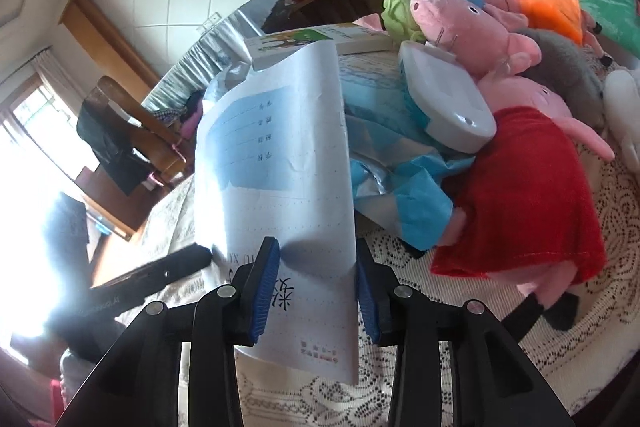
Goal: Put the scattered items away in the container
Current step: 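Lift the white exercise book off the toy pile with both grippers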
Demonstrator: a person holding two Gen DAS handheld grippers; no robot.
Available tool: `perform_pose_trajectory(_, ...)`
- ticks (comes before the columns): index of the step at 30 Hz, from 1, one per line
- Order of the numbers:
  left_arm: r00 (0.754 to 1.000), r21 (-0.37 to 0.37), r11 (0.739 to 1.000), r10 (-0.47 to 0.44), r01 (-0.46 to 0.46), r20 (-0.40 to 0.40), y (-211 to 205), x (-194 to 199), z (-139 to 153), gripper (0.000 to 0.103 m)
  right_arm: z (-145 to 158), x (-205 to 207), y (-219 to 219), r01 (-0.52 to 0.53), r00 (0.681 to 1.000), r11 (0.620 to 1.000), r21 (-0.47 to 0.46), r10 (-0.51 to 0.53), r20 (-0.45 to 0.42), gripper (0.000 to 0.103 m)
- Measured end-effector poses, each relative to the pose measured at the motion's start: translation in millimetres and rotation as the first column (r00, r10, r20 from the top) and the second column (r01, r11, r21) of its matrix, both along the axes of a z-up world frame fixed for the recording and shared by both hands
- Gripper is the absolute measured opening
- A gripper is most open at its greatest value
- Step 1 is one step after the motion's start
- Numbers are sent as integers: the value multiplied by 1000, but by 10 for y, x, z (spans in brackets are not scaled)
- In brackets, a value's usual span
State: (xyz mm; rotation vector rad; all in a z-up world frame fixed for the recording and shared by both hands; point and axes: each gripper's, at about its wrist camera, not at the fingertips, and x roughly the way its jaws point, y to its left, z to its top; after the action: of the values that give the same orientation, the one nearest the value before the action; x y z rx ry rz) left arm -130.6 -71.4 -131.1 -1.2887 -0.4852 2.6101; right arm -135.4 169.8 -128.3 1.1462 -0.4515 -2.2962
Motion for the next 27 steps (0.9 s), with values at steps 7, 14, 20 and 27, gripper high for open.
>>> perform_pose_trajectory(7,999,100,994,-38,40,-21,-103,191,84,26,28,44,52,-1,1000,1000,6,1,-10,35)
perform_pose_trajectory(14,999,68,997,-30,27,38,-43,-8,-164,43,-86,-72,101,22,999,999,-36,-21,31,36)
perform_pose_trajectory(20,999,92,996,-27,24,29,-80,-23,-196,95,-92,-135,95,13,999,999,-41,-12,33,37)
perform_pose_trajectory(27,995,52,994,-93,91,36,222,-11,-158,40,-51,-66,50,10,1000,1000,25,-11,18,37)
